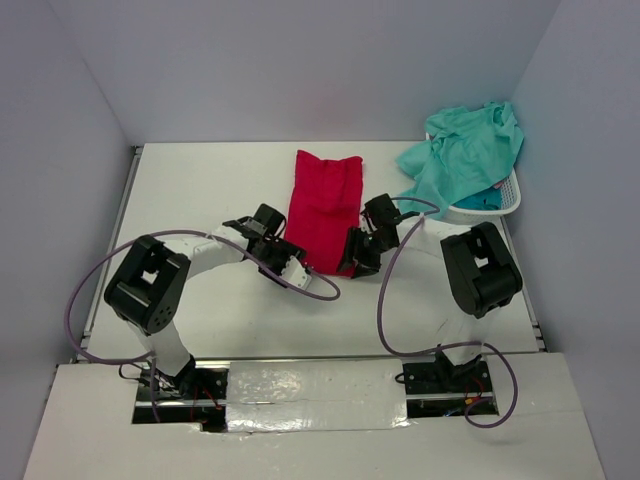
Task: Fold and stack the t-shirts
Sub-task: Grab one side of the 2/3 rectangular tshirt with both arms, then fold the long partially folded tshirt into a neat square, then put the neatly folded tshirt into the corner of the board with the left arm, then grab crumpled tshirt from bin with the right arm
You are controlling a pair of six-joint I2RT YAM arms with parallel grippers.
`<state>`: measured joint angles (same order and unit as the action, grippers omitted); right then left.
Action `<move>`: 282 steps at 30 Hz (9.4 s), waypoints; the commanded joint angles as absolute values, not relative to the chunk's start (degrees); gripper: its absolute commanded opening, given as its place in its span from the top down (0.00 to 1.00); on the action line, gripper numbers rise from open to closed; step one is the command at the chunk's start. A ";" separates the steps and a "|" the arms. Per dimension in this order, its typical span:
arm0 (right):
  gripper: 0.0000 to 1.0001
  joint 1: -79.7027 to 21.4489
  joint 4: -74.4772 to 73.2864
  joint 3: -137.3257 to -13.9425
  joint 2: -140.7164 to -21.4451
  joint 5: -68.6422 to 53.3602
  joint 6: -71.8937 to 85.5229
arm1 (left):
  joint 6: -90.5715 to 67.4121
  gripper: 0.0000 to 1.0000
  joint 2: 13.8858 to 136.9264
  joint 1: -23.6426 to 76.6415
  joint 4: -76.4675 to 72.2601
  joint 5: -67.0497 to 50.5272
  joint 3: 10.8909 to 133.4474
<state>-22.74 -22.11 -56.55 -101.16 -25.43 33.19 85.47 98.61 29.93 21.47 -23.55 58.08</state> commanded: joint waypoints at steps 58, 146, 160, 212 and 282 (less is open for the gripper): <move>1.00 -9.85 -44.13 -74.09 -92.45 -34.71 21.62 | 34.55 1.00 111.87 21.98 50.11 -27.43 110.47; 0.55 -13.45 -32.69 -73.74 -106.79 -15.03 25.93 | -5.89 0.14 124.01 18.46 31.82 -35.07 90.36; 0.54 -10.55 -38.23 -76.99 -97.92 -12.66 22.59 | -5.54 1.00 126.21 18.55 32.43 -36.57 90.87; 0.49 2.62 -55.98 -108.96 -104.66 -9.93 16.34 | 17.67 1.00 148.27 -20.57 29.18 4.22 137.20; 1.00 8.97 -30.94 -110.76 -93.12 5.09 15.74 | 19.60 0.00 119.01 -16.35 39.72 -13.09 127.18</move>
